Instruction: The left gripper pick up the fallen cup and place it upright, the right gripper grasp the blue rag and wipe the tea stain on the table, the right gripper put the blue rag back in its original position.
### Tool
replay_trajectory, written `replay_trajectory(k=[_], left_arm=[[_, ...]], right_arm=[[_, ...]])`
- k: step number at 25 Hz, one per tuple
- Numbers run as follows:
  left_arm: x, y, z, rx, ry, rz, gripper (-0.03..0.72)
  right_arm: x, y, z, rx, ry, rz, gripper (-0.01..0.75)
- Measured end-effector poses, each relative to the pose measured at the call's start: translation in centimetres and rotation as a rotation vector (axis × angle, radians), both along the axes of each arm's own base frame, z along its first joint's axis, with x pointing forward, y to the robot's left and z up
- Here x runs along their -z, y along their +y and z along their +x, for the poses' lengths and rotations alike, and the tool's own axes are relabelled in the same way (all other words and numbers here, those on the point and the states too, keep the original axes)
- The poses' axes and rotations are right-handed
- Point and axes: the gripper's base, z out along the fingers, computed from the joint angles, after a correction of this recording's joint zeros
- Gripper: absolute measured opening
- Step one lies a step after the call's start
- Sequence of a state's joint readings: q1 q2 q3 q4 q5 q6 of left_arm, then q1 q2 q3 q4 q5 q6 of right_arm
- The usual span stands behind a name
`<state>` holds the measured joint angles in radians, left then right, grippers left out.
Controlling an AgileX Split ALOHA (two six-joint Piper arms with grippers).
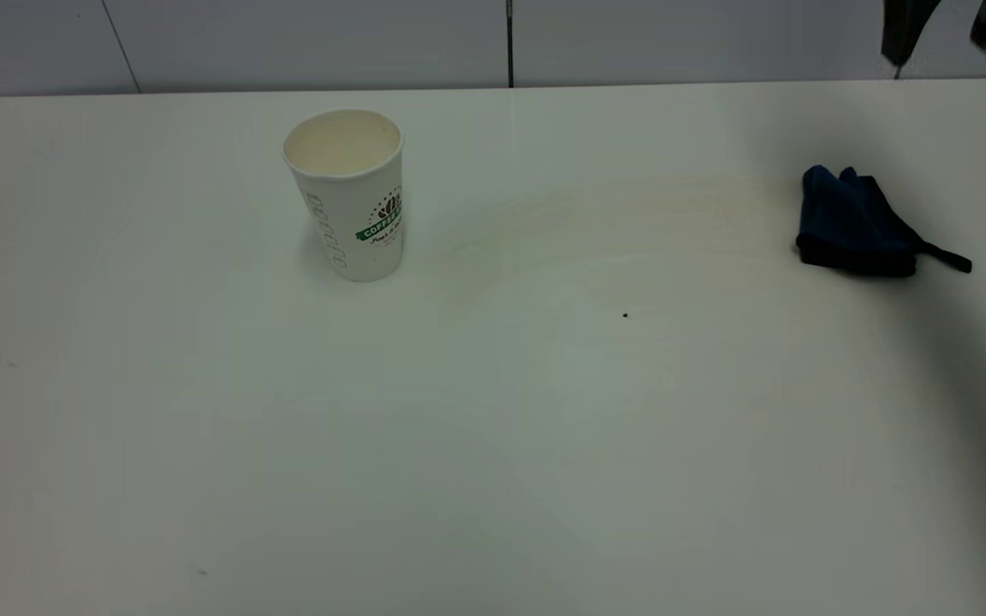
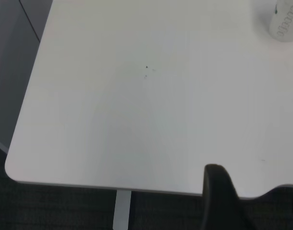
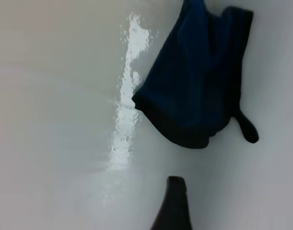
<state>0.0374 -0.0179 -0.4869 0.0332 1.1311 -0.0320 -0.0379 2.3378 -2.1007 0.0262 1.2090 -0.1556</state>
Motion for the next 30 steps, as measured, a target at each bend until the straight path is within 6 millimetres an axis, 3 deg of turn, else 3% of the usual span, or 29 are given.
replay_trajectory(k=[3, 6, 11, 13, 16, 20, 30], left_arm=[[0.0, 0.0, 0.0, 0.0, 0.0, 0.0, 0.4], [0.0, 0.0, 0.0, 0.0, 0.0, 0.0, 0.4], [0.0, 0.0, 0.0, 0.0, 0.0, 0.0, 0.4], [0.0, 0.0, 0.0, 0.0, 0.0, 0.0, 0.4], [0.0, 0.0, 0.0, 0.0, 0.0, 0.0, 0.4], [0.0, 0.0, 0.0, 0.0, 0.0, 0.0, 0.4], [0.0, 0.0, 0.0, 0.0, 0.0, 0.0, 0.4]], right_arm=[[-5.1, 0.3, -1.2, -0.006, -0.095, 0.024, 0.729], [-9.8, 1.3, -4.2, -0.03, -0.154, 0.033, 0.729], [-15.8, 3.1, -13.0, -0.08, -0.202, 0.038, 0.729], [-18.6, 3.1, -17.9, -0.082, -0.26, 0.041, 0.729], [-20.5, 2.9, -24.2, -0.069, -0.323, 0.04, 0.729], [-19.9, 2.5, -30.7, -0.028, -0.36, 0.027, 0.729], [-12.2, 2.1, -42.1, 0.016, -0.386, 0.031, 0.719]])
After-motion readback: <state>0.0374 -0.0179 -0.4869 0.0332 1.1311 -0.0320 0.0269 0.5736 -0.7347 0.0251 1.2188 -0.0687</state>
